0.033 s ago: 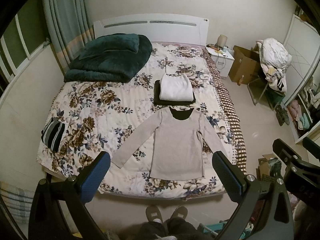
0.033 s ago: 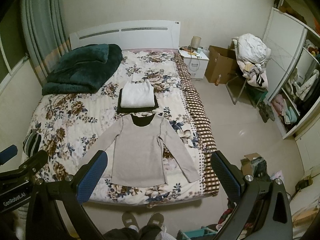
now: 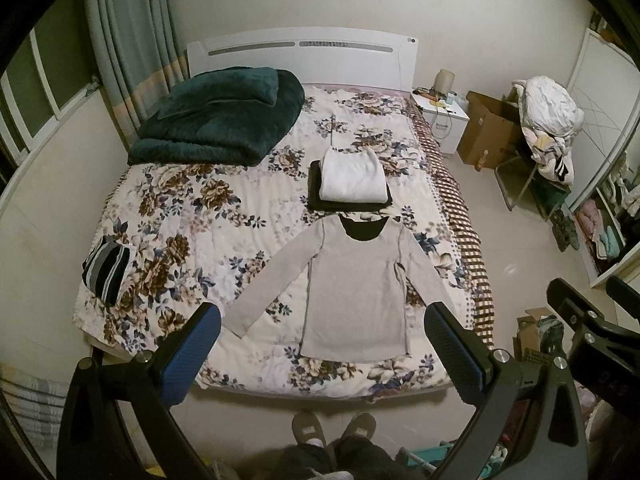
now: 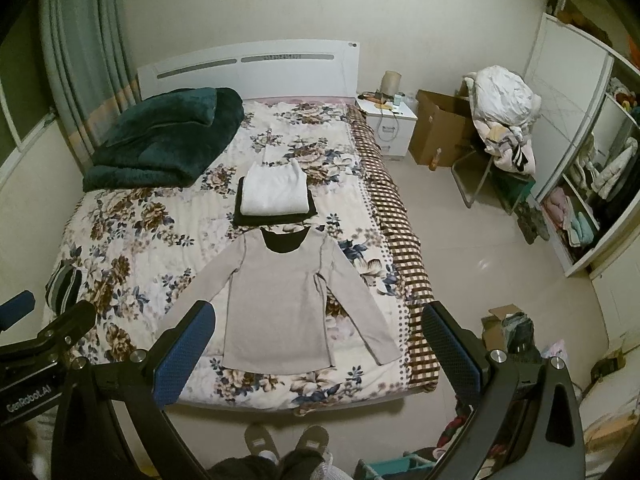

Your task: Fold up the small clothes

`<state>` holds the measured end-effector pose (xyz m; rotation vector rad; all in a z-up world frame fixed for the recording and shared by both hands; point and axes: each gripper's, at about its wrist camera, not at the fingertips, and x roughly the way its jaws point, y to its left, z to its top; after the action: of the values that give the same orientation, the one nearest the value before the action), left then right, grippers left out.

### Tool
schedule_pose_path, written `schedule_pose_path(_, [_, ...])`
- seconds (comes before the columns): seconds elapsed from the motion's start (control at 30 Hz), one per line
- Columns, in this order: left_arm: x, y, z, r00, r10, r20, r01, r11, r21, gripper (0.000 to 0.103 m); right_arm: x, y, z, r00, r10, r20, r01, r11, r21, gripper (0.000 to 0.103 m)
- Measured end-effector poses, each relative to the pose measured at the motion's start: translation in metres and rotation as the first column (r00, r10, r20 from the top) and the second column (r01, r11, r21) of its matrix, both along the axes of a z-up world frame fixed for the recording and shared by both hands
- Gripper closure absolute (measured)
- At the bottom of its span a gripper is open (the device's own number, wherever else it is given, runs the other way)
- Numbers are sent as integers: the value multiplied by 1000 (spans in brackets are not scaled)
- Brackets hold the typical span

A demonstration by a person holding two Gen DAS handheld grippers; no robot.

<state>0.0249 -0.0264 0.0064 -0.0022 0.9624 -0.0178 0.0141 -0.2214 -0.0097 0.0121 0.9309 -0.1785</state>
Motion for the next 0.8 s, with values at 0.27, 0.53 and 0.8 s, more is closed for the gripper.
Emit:
schedule_pose_path(0.27, [44,-11,-83,987,-4,162,-22,988,155,0,48,-52,-105,976,-211,-52,214,976,50,0])
schedule_pose_path(0.53, [134,-27,-231,1000,-1,15,-2,980,198,0,86,-183,-317,839,-466,-280,513,849,126,0])
schedule_pose_path(0.8, [204,-57,-401,980,53,-192,-7,972,234,0,77,-309,-553,626,-603,-494,741,658,136,0])
